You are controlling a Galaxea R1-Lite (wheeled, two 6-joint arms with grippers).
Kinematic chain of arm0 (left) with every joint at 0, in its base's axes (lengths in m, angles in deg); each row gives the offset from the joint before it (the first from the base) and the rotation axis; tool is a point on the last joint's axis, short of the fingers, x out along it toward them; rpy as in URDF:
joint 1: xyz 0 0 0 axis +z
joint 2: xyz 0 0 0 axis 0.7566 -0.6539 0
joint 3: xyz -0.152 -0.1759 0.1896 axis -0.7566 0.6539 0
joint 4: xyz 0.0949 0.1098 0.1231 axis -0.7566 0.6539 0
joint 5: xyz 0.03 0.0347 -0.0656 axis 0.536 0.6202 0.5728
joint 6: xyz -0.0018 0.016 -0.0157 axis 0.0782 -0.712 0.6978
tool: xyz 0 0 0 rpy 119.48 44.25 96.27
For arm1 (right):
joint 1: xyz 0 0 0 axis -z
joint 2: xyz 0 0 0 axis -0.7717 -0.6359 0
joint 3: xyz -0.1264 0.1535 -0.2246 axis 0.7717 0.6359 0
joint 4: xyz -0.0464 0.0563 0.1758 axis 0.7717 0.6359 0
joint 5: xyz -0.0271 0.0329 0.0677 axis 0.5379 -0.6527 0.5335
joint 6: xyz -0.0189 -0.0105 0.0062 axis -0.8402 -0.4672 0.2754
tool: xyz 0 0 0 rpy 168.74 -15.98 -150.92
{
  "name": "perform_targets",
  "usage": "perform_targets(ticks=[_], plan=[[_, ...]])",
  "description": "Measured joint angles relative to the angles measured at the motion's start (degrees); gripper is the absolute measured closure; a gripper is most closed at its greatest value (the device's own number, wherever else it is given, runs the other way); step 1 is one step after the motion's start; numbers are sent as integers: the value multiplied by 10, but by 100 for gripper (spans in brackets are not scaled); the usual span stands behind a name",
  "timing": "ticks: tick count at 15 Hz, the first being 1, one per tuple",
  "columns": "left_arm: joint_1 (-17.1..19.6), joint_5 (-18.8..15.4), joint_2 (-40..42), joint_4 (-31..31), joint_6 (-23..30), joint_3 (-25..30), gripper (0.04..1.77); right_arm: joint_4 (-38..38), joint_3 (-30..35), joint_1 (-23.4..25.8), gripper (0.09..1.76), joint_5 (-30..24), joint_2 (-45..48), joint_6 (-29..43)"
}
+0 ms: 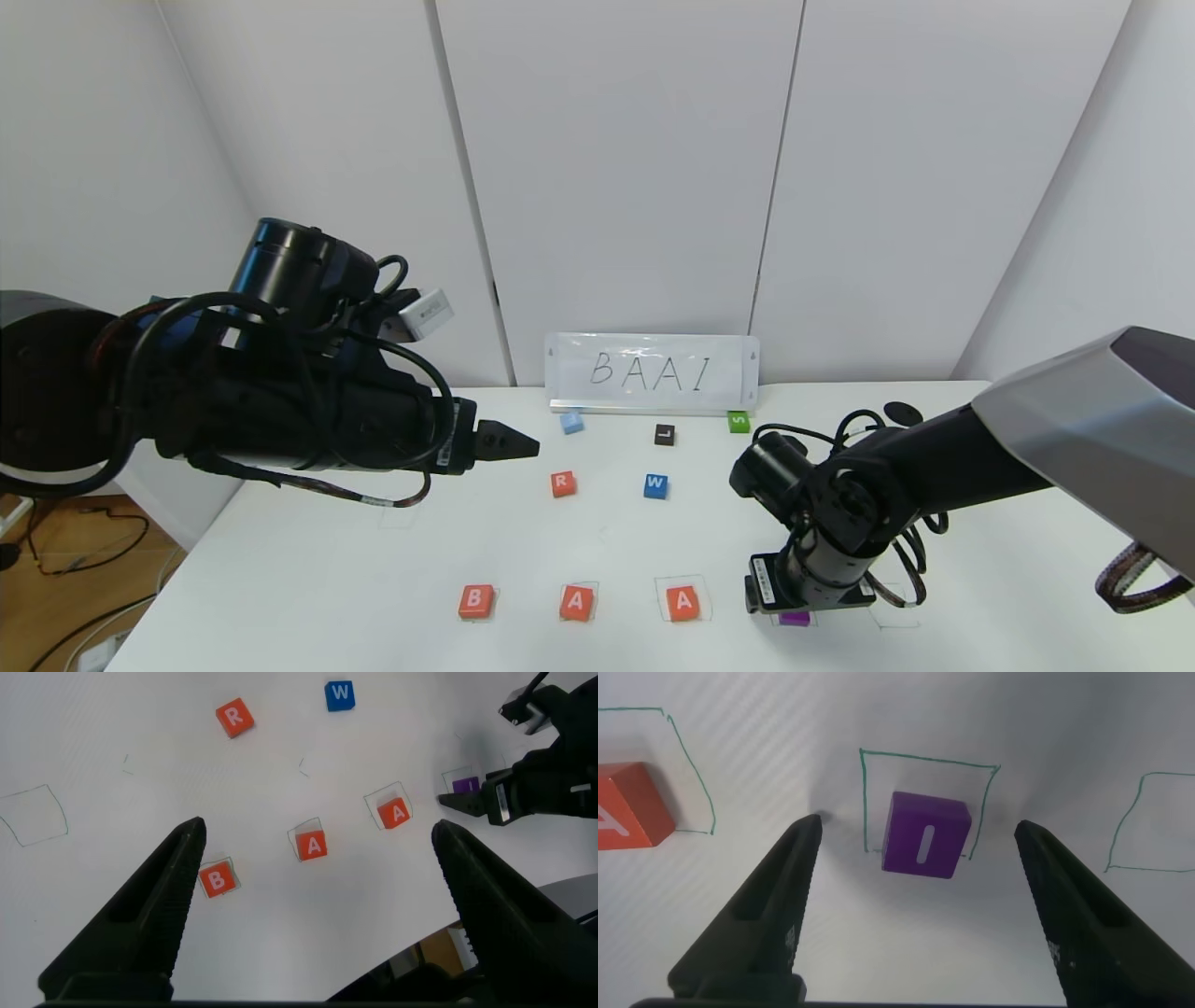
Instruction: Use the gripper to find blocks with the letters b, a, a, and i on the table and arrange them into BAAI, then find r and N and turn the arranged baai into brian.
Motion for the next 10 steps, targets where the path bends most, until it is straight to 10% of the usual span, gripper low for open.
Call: perform_targets(ticks=[10], plan=[[0, 0, 1, 0, 0, 0, 9, 0, 0, 4, 20, -1, 4, 0]])
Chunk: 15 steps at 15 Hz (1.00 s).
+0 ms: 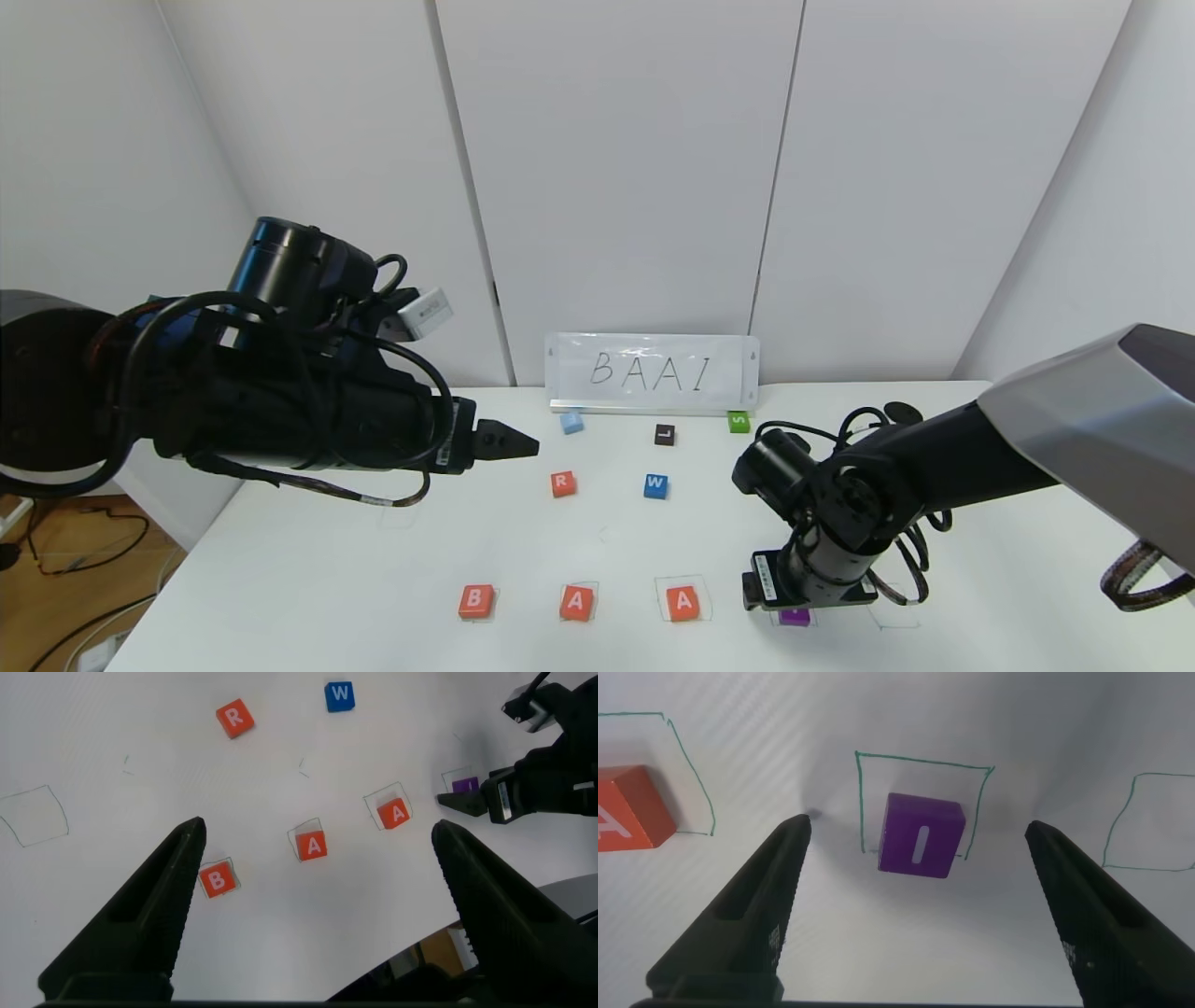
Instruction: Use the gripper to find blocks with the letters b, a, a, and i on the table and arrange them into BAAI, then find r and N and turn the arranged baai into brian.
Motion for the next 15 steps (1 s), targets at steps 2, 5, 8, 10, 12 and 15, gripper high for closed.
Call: perform_targets(ticks=[2, 5, 8, 10, 12, 15], plan=[[1, 0, 0, 0, 0, 0, 9, 2, -1, 1, 19, 0, 4, -2], [0, 0, -1, 0, 0, 0, 9, 5, -4, 5, 17, -1, 28, -4], [0, 2, 5, 0, 0, -1, 9, 19, -3, 5, 16, -1, 73, -6], [-3, 6, 19, 6, -1, -5, 9, 45, -2, 7, 16, 0, 115, -10], [-5, 15, 44, 19, -3, -7, 9, 71, 0, 8, 15, 0, 164, -13], [-11, 53, 102, 70, -3, -11, 9, 125, 3, 7, 15, 0, 249, -15]])
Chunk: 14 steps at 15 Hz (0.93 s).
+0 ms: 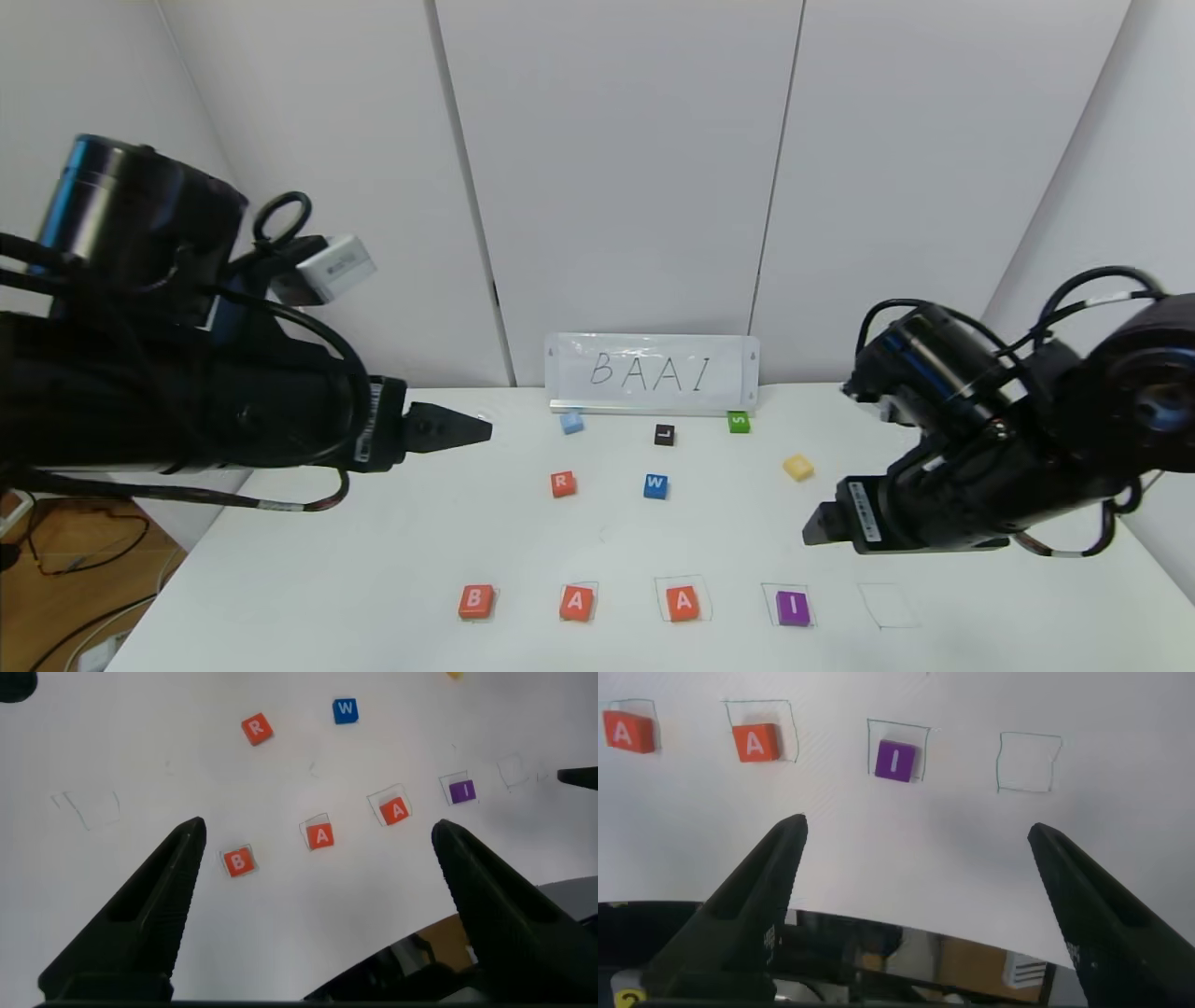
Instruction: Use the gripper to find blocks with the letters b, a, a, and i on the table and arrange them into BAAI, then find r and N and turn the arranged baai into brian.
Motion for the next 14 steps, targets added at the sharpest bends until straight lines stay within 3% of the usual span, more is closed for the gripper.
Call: perform_targets(ticks=[7, 9, 14], plan=[[-3, 23, 197, 94, -3, 26, 9, 84, 18, 23, 15, 2, 250, -44], [10, 24, 254, 100, -15, 56, 9, 91, 34, 70, 15, 2, 325, -75], [101, 16, 400, 99, -71, 149, 9, 94, 93, 220, 15, -1, 508, -130]])
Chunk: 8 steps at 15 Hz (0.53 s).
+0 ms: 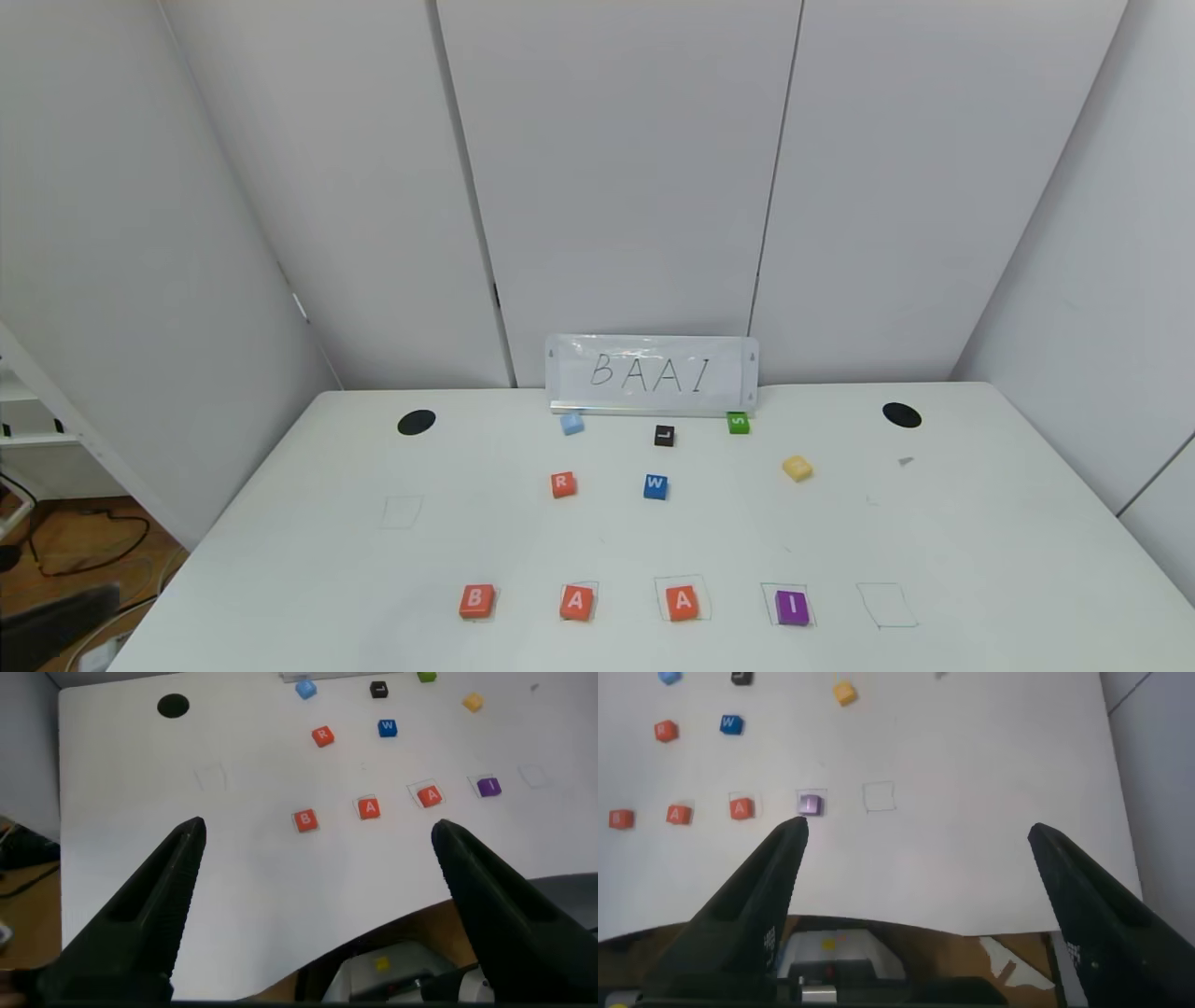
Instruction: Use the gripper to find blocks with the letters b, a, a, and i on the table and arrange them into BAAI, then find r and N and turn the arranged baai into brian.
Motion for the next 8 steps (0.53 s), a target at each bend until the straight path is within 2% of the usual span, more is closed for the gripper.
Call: perform_targets(ticks=[3, 8], plan=[[38, 0, 90, 16, -6, 39, 9, 4, 42, 42, 15, -5, 114, -11], [105, -4, 235, 94, -11, 69, 9, 65, 89, 61, 15, -7, 295, -25]])
